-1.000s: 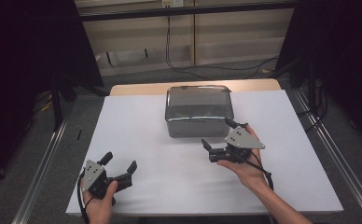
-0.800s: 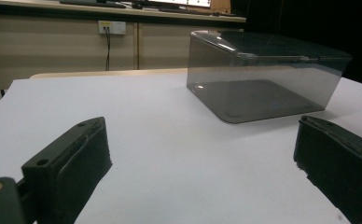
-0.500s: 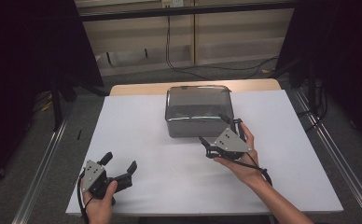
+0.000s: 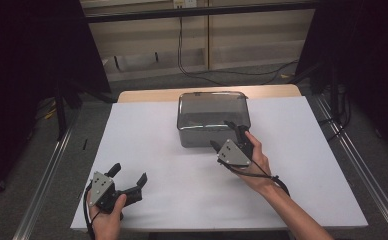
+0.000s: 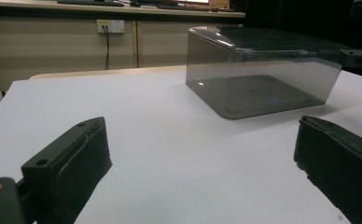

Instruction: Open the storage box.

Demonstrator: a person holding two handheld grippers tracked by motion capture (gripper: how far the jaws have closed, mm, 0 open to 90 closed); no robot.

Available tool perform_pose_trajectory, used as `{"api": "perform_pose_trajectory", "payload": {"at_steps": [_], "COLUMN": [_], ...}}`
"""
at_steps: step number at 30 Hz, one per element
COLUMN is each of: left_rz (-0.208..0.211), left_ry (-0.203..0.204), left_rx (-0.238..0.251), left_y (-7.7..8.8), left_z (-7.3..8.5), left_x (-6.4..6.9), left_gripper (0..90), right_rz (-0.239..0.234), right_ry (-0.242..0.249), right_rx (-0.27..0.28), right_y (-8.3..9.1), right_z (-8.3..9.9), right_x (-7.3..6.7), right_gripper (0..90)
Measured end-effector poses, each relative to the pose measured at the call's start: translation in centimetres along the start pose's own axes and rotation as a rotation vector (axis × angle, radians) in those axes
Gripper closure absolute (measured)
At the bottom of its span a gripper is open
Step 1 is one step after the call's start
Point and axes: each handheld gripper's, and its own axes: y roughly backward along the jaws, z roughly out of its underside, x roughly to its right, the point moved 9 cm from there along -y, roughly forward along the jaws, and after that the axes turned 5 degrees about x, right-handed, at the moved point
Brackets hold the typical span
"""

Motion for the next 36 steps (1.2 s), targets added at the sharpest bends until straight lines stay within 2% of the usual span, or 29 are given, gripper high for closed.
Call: {"api": "perform_pose_trajectory", "payload": {"at_steps": [1, 2, 4, 6, 7, 9, 10, 11, 12, 13, 14, 17, 18, 19, 20, 24, 33, 36], "left_rz": [0.006, 0.01, 0.011, 0.01, 0.008, 0.008, 0.009, 0.009, 0.01, 0.01, 0.006, 0.006, 0.006, 0.006, 0.006, 0.004, 0.001, -0.002], "left_ry": [0.0, -0.003, -0.004, -0.005, -0.006, -0.008, -0.009, -0.009, -0.01, -0.01, -0.008, -0.007, -0.008, -0.008, -0.007, -0.004, -0.006, -0.003], "left_rx": [-0.002, -0.006, -0.001, -0.001, -0.001, -0.004, -0.005, -0.005, -0.008, -0.008, -0.005, -0.003, -0.004, -0.004, -0.004, -0.005, -0.007, -0.011], "left_y": [0.0, 0.0, 0.0, 0.1, 0.1, 0.1, 0.1, 0.1, 0.1, 0.1, 0.1, 0.1, 0.2, 0.2, 0.1, 0.1, 0.1, 0.1], "left_z": [0.0, 0.1, 0.0, 0.0, -0.1, 0.0, 0.0, 0.0, 0.0, 0.0, 0.0, 0.0, 0.0, 0.0, 0.0, 0.0, 0.0, 0.0], "left_x": [0.1, 0.2, 0.2, 0.2, 0.1, 0.1, 0.0, 0.0, 0.0, 0.0, 0.0, -0.1, -0.1, -0.1, -0.1, -0.1, -0.2, -0.2], "left_gripper": [3.3, 3.3, 3.3, 3.3, 3.3, 3.3, 3.3, 3.3, 3.3, 3.3, 3.3, 3.3, 3.3, 3.3, 3.3, 3.3, 3.3, 3.3], "right_rz": [0.002, 0.014, 0.013, 0.01, 0.01, 0.007, 0.01, 0.01, 0.004, 0.004, -0.002, -0.005, -0.007, -0.007, -0.017, -0.02, -0.02, -0.02], "right_ry": [0.025, 0.086, 0.118, 0.185, 0.185, 0.231, 0.274, 0.274, 0.33, 0.33, 0.379, 0.402, 0.434, 0.434, 0.463, 0.493, 0.527, 0.542], "right_rx": [-0.006, -0.014, -0.028, -0.046, -0.046, -0.06, -0.068, -0.068, -0.085, -0.085, -0.096, -0.102, -0.115, -0.115, -0.126, -0.147, -0.182, -0.187], "right_y": [-0.1, -0.3, -0.4, -0.6, -0.6, -0.8, -0.9, -0.9, -1.0, -1.0, -1.2, -1.3, -1.4, -1.4, -1.5, -1.8, -2.3, -2.4], "right_z": [0.0, 0.0, 0.1, 0.4, 0.4, 0.5, 0.6, 0.6, 0.6, 0.6, 0.6, 0.6, 0.8, 0.8, 1.0, 1.4, 1.9, 2.0], "right_x": [0.0, -0.1, -0.2, -0.3, -0.3, -0.3, -0.3, -0.3, -0.3, -0.3, -0.4, -0.5, -0.7, -0.7, -1.0, -1.3, -1.5, -1.7], "right_gripper": [25.7, 28.3, 29.3, 32.5, 32.5, 34.7, 38.6, 38.6, 41.9, 41.9, 45.0, 46.5, 48.2, 48.2, 51.1, 55.6, 66.9, 67.6]}}
